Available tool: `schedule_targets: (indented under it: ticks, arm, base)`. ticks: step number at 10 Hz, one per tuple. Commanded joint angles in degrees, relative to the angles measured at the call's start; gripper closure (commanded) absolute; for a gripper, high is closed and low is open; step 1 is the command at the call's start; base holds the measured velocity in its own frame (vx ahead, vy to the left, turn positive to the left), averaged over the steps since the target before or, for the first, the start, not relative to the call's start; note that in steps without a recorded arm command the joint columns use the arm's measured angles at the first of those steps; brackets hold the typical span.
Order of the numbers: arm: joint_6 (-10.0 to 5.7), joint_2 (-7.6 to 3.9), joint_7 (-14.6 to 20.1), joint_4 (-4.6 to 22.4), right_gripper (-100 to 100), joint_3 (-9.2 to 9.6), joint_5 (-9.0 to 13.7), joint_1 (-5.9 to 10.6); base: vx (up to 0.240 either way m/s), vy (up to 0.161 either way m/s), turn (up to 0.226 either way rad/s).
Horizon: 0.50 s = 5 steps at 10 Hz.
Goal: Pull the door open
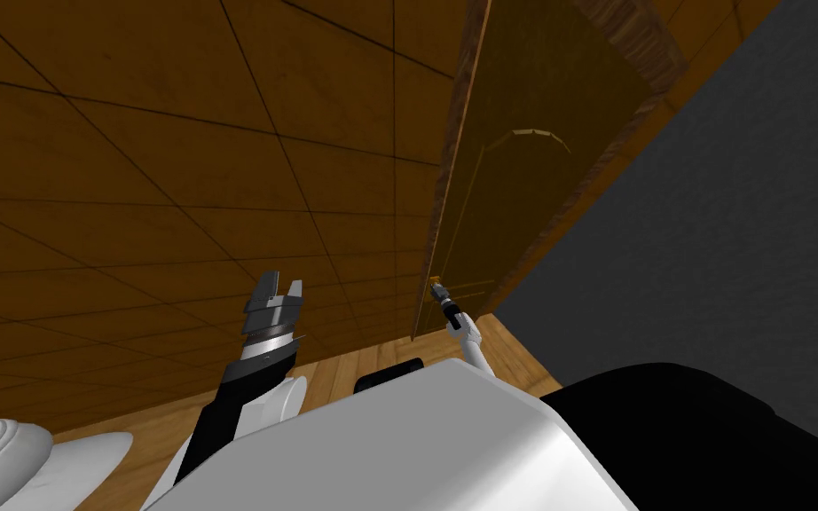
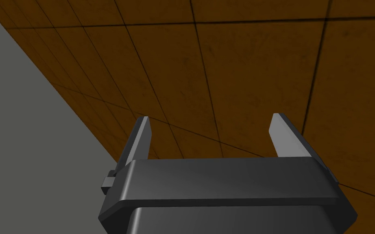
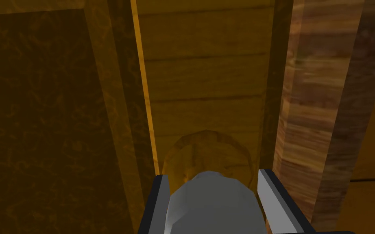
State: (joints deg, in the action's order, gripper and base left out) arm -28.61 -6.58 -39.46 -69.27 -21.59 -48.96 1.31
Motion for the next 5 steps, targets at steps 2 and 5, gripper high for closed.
schedule_targets:
  ticks: [2, 5]
  arm:
    - [0.19, 0.0, 0.0, 0.0, 100, 0.04, 0.0, 0.04]
    - [0.19, 0.0, 0.0, 0.0, 100, 0.04, 0.0, 0.04]
  base:
    - [-0.03, -0.012, 0.012]
    - [-0.004, -0.001, 0.001]
